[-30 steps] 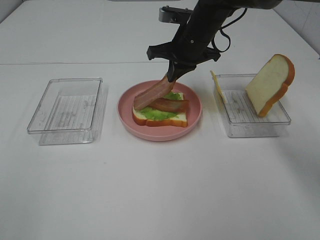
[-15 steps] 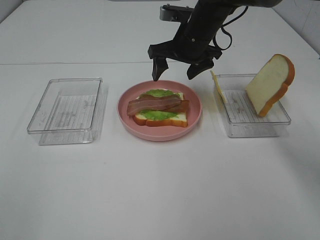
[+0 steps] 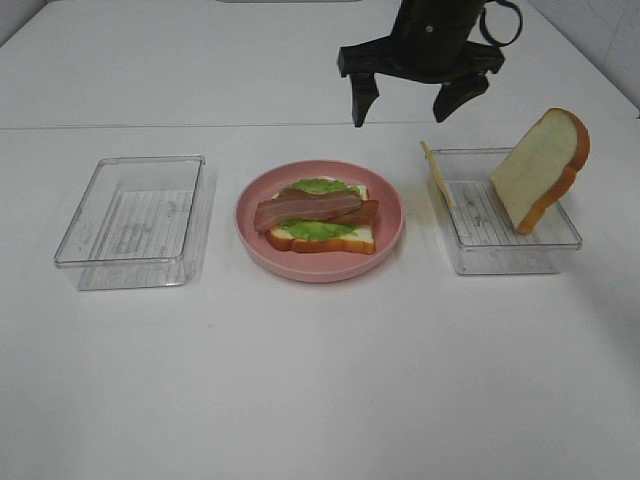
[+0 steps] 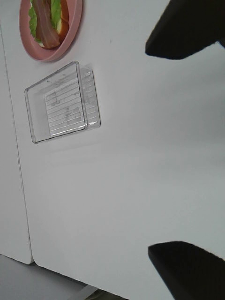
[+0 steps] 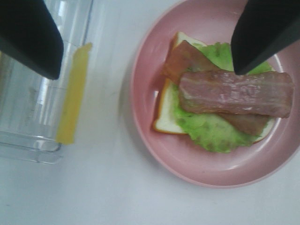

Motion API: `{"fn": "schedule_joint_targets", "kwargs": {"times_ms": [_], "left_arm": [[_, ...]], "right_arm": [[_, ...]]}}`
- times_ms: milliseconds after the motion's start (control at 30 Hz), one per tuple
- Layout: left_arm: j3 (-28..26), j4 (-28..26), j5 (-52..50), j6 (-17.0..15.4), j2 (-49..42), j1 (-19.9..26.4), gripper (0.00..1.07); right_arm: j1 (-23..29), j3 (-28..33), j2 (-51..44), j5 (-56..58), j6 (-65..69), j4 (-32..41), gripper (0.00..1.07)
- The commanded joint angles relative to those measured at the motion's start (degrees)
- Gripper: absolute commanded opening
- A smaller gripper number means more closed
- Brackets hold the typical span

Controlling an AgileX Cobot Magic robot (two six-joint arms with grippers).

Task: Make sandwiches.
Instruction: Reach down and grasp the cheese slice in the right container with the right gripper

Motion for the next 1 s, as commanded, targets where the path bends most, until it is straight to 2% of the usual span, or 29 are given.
{"fn": "schedule_joint_targets", "kwargs": {"times_ms": [33,233,533,1000], "left_arm": [[0.11,-0.17,-0.86,-0.23,-1.15,-0.23,0.98],[0.11,-0.17,-0.86,-0.23,-1.15,-0.23,0.98],[0.11,-0.17,-0.86,-0.23,-1.15,-0.23,0.98],[0.11,-0.17,-0.86,-0.23,-1.15,-0.23,0.98]], "right_arm": [[-4.30,-1.09,-0.29,1.49,-0.29,0.86,0.89],[-7.73,-2.41,3.09,2.52,-1.26,2.23,0.88],[-8.14,-4.24,6.65,1.49,-3.04,4.64,0.88],[-8.19,-4.24,11.52,0.34,-3.78,3.72,0.87]]}}
